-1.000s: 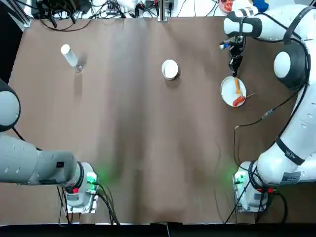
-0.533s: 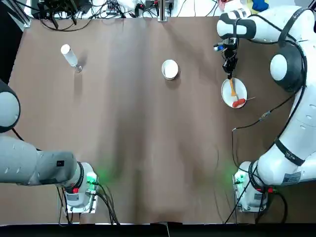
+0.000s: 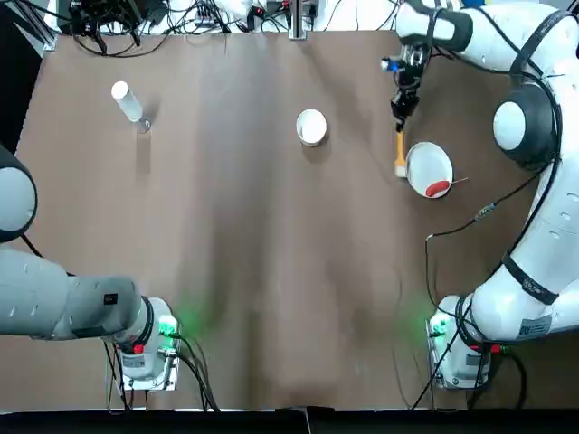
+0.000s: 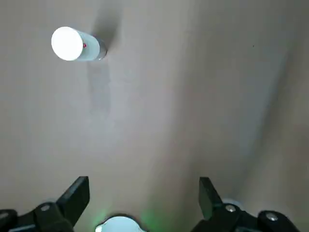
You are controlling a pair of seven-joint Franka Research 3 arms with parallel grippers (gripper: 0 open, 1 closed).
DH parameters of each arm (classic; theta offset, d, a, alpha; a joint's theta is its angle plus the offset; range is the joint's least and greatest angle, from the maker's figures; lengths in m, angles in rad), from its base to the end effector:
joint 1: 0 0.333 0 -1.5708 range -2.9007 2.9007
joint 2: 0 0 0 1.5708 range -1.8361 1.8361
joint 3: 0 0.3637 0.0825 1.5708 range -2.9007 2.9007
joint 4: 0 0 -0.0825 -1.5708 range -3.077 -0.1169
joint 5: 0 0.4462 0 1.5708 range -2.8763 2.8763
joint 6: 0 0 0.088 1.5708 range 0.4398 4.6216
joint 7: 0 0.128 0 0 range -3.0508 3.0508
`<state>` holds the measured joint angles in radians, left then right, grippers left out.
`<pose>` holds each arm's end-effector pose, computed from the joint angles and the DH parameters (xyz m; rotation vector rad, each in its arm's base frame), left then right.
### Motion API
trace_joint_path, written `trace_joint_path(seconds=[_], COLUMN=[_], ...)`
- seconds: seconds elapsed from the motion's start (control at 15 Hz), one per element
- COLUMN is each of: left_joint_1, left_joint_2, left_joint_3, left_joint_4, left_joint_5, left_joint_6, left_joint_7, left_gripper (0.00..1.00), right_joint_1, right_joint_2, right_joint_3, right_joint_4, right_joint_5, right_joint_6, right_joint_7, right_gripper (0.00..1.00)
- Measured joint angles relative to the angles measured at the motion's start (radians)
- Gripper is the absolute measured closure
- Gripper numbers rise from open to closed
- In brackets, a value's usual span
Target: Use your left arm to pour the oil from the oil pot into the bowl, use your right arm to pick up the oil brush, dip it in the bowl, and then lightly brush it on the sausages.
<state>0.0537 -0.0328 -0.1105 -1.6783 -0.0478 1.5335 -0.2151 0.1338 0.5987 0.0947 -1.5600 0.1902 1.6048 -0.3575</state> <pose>0.5935 -0.0410 0.6112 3.0978 0.2475 -0.1822 0.6776 0.1742 0.2577 -2.6728 -0.7169 0.7610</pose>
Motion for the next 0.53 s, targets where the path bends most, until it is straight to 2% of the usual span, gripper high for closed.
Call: trace_joint_path(seconds=[0.13, 0.33, 0.53], left_joint_1=[0.001, 0.001, 0.001], left_joint_2=[0.011, 0.023, 0.023], left_joint_3=[0.000, 0.000, 0.000], left_joint_4=[-0.003, -0.003, -0.003], left_joint_5=[0.000, 0.000, 0.000], left_joint_6=[0.029, 0.054, 0.055], left_joint_7=[0.000, 0.000, 0.000], left_gripper=[0.00, 0.00, 0.00], right_joint_1=[0.010, 0.030, 0.066], right_joint_2=[-0.004, -0.004, -0.003], right_joint_3=[0.001, 0.002, 0.002], right_joint_4=[0.022, 0.032, 0.030], right_joint_5=[0.134, 0.314, 0.384], right_joint_6=[0.012, 0.096, 0.208], right_joint_7=[0.011, 0.067, 0.183], right_gripper=[0.96, 0.96, 0.96])
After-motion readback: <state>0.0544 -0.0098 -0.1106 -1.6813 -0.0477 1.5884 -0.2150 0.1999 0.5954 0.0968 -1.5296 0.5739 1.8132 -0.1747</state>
